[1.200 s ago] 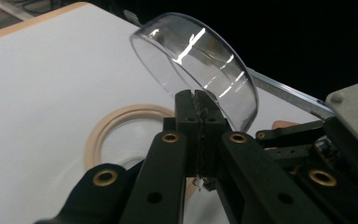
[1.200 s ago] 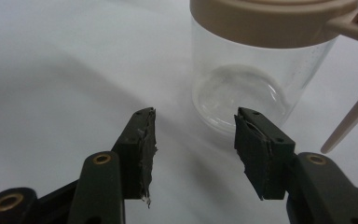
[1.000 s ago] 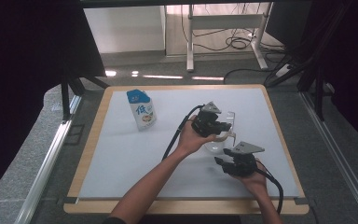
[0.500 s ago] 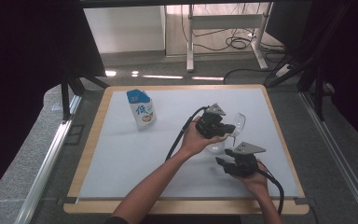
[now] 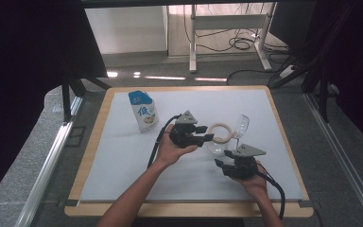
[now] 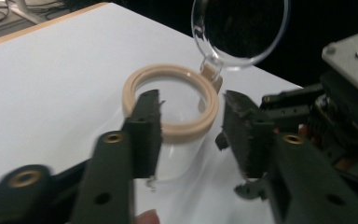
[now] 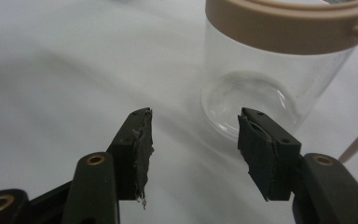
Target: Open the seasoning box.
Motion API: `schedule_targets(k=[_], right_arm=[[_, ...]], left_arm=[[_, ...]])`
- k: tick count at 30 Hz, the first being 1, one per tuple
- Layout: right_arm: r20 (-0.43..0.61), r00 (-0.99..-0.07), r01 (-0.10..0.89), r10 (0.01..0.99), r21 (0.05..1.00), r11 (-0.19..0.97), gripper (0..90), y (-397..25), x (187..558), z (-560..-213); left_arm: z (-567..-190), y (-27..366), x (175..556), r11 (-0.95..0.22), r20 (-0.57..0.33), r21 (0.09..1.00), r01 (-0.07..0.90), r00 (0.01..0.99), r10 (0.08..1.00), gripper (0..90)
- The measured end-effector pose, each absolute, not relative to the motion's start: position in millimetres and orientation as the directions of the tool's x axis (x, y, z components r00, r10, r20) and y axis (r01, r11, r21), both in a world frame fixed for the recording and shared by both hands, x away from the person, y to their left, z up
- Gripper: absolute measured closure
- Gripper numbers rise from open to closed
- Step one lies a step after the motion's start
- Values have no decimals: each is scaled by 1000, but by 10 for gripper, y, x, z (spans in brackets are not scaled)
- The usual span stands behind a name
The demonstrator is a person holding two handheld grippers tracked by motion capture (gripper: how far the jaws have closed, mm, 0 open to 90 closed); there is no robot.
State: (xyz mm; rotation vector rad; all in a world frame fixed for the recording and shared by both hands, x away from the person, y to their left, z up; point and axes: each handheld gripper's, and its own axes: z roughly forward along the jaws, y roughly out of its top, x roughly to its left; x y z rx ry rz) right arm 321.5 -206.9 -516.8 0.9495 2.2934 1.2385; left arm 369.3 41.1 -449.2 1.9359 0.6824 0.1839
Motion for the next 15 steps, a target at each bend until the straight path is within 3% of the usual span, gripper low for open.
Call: schedule_targets(k=[6, 15], right_arm=[[-16, -711, 359, 703, 852, 382, 450, -2031, 3198, -5161], [-25, -727, 345, 686, 850, 397, 440, -1925, 3169, -5172]], left_arm=[[-4609, 656, 3565, -310, -167, 868, 388, 816, 553, 391], [-4792, 993, 3373, -308, -160, 858, 410, 784, 599, 332]])
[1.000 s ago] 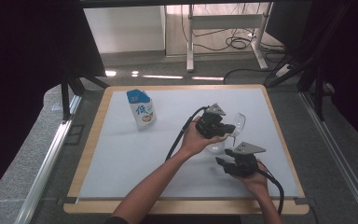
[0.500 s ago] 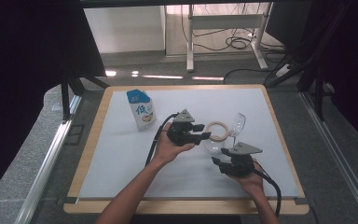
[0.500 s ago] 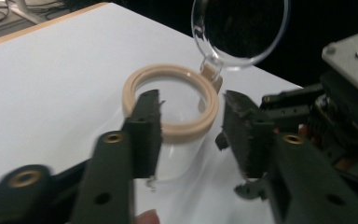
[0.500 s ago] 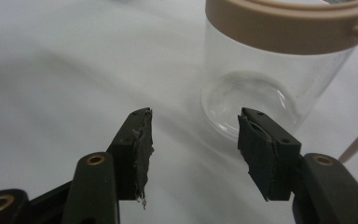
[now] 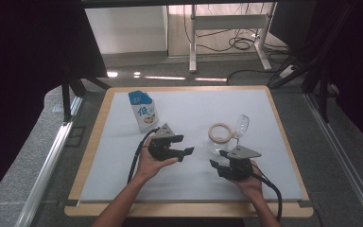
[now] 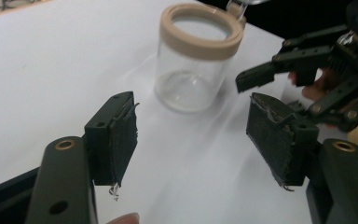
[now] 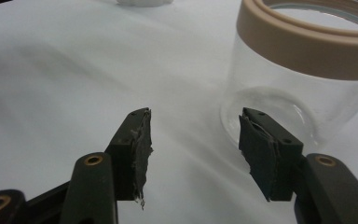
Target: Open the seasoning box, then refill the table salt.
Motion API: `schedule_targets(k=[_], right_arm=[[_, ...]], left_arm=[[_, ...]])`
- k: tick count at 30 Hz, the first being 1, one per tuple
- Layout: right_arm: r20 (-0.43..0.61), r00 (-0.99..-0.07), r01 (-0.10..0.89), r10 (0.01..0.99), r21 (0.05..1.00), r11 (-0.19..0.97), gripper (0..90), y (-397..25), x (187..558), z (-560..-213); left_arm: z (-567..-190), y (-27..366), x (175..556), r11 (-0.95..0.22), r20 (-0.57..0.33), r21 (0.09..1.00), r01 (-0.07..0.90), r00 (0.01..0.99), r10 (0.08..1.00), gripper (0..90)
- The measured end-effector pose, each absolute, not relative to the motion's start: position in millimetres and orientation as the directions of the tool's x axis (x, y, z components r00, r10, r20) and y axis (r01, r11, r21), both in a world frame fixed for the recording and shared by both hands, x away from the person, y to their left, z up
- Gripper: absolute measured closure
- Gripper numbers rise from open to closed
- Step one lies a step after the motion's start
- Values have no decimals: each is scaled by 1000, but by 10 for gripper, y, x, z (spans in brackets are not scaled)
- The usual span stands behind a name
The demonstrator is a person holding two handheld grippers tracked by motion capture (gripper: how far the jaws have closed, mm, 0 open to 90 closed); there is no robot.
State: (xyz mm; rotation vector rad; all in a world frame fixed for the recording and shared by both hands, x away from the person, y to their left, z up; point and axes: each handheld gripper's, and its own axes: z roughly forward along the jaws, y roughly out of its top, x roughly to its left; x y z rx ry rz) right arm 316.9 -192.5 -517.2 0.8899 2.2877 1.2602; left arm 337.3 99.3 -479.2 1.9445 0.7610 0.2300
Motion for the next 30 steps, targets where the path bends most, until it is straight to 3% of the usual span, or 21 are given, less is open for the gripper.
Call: schedule_targets(k=[11, 30], right_arm=[[-32, -749, 313, 661, 863, 397, 440, -1748, 3149, -5205], [-23, -777, 302, 629, 863, 405, 429, -1527, 3125, -5256]], left_arm=[[-4958, 1403, 3194, -277, -153, 854, 440, 723, 674, 332], [-4974, 1636, 3178, -201, -168, 867, 456, 647, 743, 328]])
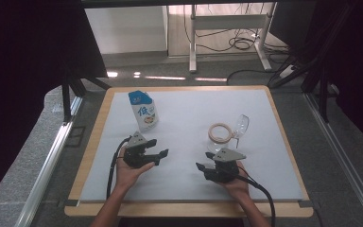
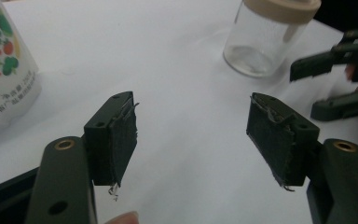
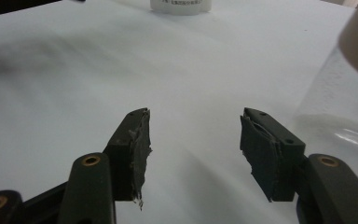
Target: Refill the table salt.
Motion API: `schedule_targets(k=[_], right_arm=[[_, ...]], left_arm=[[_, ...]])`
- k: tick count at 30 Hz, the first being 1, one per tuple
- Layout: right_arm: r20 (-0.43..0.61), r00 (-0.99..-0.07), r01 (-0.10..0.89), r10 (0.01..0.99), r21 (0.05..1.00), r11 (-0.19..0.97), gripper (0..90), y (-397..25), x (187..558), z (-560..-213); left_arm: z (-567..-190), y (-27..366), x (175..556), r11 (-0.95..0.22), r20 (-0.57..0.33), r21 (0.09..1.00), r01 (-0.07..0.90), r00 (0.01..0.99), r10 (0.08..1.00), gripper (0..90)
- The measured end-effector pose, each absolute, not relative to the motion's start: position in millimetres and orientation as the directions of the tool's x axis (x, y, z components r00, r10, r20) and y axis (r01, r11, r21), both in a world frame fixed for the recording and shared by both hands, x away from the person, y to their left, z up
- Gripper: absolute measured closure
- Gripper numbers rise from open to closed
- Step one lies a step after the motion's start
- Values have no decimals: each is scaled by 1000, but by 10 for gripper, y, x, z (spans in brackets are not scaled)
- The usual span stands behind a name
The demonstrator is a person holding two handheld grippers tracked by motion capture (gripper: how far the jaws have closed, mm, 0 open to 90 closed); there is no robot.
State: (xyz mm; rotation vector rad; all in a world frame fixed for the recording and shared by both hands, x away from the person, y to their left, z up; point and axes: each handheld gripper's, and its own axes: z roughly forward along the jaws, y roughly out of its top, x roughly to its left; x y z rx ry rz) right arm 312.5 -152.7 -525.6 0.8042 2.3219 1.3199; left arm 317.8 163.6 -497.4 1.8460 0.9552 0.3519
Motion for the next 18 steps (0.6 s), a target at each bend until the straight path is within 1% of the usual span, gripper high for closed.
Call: schedule_targets(k=[4, 13, 18], right_arm=[[-20, -781, 312, 625, 854, 417, 423, -1432, 3119, -5262], [-29, -793, 293, 609, 858, 422, 421, -1238, 3115, -5198], [-35, -799, 289, 601, 853, 434, 421, -1226, 3115, -5212]], left_arm=[[-4934, 1684, 3183, -192, -164, 872, 451, 638, 752, 329], [-4912, 1844, 3173, -172, -160, 876, 450, 608, 778, 331], [-4946, 1891, 3186, -171, -161, 869, 465, 592, 790, 332]])
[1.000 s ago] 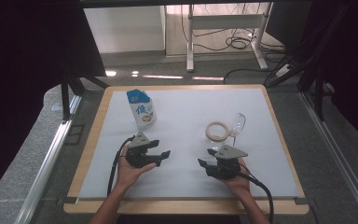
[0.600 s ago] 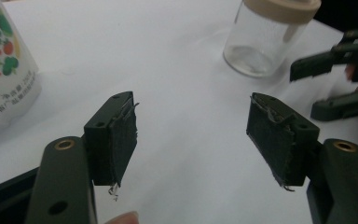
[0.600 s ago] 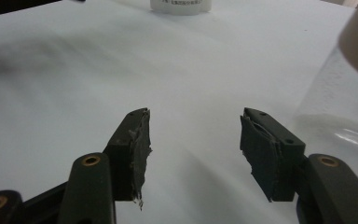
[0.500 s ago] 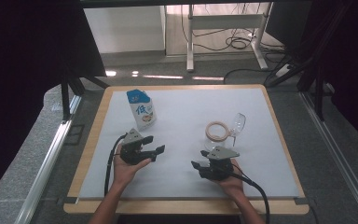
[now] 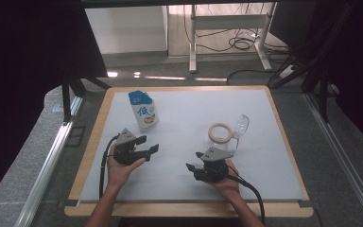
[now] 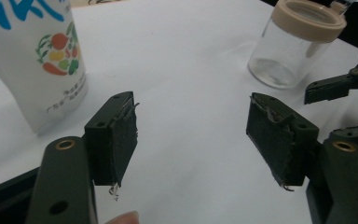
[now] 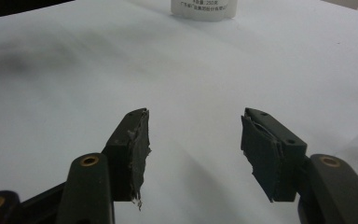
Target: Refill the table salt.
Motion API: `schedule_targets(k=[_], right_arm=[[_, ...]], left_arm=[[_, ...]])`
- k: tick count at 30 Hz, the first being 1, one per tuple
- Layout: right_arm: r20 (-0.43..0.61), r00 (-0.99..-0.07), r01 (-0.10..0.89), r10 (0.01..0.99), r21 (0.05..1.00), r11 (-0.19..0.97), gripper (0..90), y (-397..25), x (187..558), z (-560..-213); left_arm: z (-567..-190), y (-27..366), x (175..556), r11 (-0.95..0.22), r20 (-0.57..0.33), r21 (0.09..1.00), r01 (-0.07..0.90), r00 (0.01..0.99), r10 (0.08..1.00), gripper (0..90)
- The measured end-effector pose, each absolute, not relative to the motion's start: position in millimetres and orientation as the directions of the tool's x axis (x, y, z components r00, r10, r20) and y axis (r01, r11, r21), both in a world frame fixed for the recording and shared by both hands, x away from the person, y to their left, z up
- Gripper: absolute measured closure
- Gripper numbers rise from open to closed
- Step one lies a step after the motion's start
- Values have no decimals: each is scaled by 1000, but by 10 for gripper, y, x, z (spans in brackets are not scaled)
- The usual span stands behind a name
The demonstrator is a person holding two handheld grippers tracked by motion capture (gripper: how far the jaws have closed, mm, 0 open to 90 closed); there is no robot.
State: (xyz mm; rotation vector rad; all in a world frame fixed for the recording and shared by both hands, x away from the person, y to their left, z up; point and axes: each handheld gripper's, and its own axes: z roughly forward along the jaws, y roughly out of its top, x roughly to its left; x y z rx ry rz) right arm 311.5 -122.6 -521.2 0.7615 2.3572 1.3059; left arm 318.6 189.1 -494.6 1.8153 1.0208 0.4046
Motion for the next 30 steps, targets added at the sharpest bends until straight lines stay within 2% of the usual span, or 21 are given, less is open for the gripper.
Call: schedule_targets(k=[13, 30], right_arm=[[-31, -794, 297, 608, 852, 432, 419, -1257, 3112, -5184], [-35, -785, 302, 618, 850, 432, 416, -1296, 3113, -5169]], left_arm=[[-4908, 2118, 3313, -134, -143, 871, 472, 504, 852, 343], [-4826, 2428, 3839, -97, -153, 866, 490, 445, 882, 340]])
